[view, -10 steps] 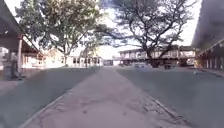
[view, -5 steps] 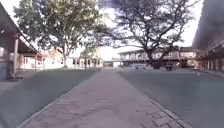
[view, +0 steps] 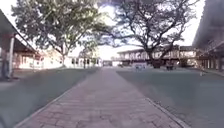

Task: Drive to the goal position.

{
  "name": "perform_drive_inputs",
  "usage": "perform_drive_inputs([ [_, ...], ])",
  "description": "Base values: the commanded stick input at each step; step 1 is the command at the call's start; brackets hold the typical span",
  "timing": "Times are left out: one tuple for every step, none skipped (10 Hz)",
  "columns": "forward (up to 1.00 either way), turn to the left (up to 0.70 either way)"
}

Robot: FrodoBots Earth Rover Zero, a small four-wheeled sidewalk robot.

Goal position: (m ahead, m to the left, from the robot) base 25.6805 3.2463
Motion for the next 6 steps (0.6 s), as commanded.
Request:
perform_drive_inputs([
  [0.70,0.35],
  [0.70,0.24],
  [0.70,0.04],
  [0.70,0.00],
  [0.70,0.00],
  [0.70,0.00],
])
